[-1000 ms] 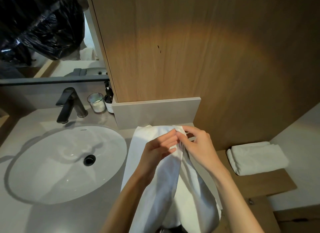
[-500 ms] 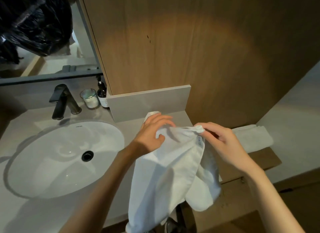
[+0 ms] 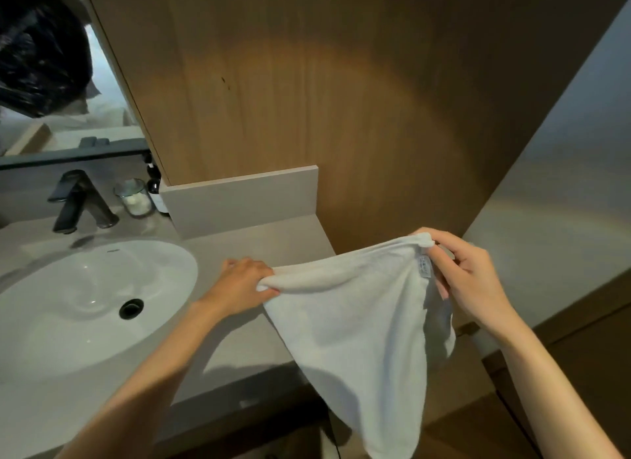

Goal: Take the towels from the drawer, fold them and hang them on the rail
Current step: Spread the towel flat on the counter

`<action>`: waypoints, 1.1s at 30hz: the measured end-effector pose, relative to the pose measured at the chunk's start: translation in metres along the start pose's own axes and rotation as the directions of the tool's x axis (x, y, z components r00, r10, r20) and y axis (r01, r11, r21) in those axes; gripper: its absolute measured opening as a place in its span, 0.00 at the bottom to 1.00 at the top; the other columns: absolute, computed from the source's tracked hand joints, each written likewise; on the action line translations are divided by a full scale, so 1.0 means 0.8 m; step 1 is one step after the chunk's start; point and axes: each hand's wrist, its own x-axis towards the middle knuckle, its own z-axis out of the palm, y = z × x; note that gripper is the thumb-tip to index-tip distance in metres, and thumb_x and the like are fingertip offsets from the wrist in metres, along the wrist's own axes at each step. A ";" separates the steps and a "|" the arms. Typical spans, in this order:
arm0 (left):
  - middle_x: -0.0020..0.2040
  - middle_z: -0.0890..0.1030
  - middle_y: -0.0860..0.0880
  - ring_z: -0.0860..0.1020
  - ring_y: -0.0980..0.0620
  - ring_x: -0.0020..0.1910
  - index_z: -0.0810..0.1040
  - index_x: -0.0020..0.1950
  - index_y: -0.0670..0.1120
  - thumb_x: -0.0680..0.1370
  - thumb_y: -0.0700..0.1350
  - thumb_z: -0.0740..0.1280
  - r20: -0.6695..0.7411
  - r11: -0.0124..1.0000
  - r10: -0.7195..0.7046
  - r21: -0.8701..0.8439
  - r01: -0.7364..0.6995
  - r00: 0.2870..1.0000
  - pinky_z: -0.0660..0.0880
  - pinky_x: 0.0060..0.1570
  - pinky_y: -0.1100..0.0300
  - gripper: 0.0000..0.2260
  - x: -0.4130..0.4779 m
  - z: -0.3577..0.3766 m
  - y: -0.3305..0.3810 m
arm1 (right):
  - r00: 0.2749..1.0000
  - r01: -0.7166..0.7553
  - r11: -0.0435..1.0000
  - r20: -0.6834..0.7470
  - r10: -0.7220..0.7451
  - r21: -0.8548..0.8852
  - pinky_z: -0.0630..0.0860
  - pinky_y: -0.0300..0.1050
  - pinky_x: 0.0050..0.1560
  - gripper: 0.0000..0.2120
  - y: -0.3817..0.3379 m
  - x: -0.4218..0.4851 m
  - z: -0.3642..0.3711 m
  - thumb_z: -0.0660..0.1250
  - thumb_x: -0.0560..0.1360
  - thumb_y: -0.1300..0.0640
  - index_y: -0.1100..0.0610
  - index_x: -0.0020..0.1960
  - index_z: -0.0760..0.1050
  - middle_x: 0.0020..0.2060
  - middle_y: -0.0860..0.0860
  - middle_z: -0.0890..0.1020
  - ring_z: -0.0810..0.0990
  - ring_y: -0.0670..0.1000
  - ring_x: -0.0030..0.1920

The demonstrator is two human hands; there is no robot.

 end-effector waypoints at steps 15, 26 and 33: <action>0.48 0.79 0.44 0.74 0.44 0.47 0.76 0.49 0.42 0.80 0.46 0.57 -0.809 0.991 -0.131 -0.088 0.102 0.573 0.68 0.44 0.53 0.11 -0.128 -0.004 0.156 | 0.900 -0.061 0.975 -0.411 0.145 0.212 0.81 0.37 0.43 0.12 0.080 -0.088 -0.131 0.55 0.83 0.60 0.54 0.60 0.75 0.47 0.47 0.79 0.81 0.45 0.46; 0.33 0.70 0.50 0.69 0.48 0.32 0.69 0.37 0.47 0.84 0.48 0.55 -0.642 0.891 -0.439 -0.221 0.397 0.628 0.63 0.31 0.55 0.16 -0.214 0.029 0.159 | 0.939 -0.290 0.955 -0.175 0.297 0.065 0.80 0.42 0.33 0.13 0.137 -0.140 -0.047 0.52 0.84 0.56 0.60 0.57 0.73 0.32 0.56 0.81 0.81 0.50 0.29; 0.38 0.76 0.43 0.74 0.40 0.34 0.74 0.46 0.41 0.71 0.32 0.69 -0.520 0.838 -0.412 0.106 0.535 0.748 0.67 0.26 0.53 0.08 -0.233 0.010 0.083 | 0.966 -0.252 0.965 -0.035 0.255 0.075 0.81 0.41 0.38 0.11 0.126 -0.091 0.000 0.55 0.83 0.54 0.57 0.53 0.74 0.38 0.58 0.83 0.84 0.52 0.36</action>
